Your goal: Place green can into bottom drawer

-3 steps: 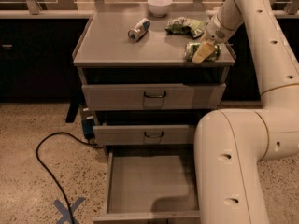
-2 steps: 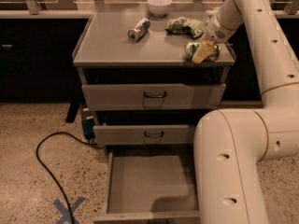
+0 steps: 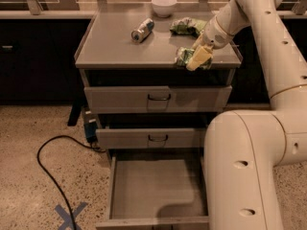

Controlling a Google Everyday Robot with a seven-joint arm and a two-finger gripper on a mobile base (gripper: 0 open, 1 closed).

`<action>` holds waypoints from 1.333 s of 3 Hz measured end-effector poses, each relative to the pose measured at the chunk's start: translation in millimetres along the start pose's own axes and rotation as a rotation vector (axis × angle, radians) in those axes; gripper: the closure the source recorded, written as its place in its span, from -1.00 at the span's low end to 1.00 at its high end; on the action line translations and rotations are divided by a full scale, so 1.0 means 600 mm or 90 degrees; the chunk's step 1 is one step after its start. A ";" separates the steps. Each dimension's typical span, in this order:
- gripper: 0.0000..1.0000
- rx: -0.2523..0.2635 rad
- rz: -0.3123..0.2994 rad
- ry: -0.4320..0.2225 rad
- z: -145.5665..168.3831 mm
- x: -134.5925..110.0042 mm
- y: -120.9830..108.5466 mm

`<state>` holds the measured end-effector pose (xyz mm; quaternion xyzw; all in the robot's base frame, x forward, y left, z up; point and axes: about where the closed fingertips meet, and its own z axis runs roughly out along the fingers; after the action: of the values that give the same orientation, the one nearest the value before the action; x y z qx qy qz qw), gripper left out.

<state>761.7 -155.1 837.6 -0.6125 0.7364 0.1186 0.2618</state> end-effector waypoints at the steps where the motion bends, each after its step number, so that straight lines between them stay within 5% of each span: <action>1: 1.00 0.000 0.000 0.000 0.000 0.000 0.000; 2: 1.00 -0.012 0.004 -0.013 0.008 0.000 0.009; 4: 1.00 -0.083 0.039 -0.056 0.009 0.032 0.104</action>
Offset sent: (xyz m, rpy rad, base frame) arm -0.0566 0.0157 -0.0228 0.0492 0.0577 0.0298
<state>701.0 -154.8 813.5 -0.5997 0.7333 0.2008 0.2495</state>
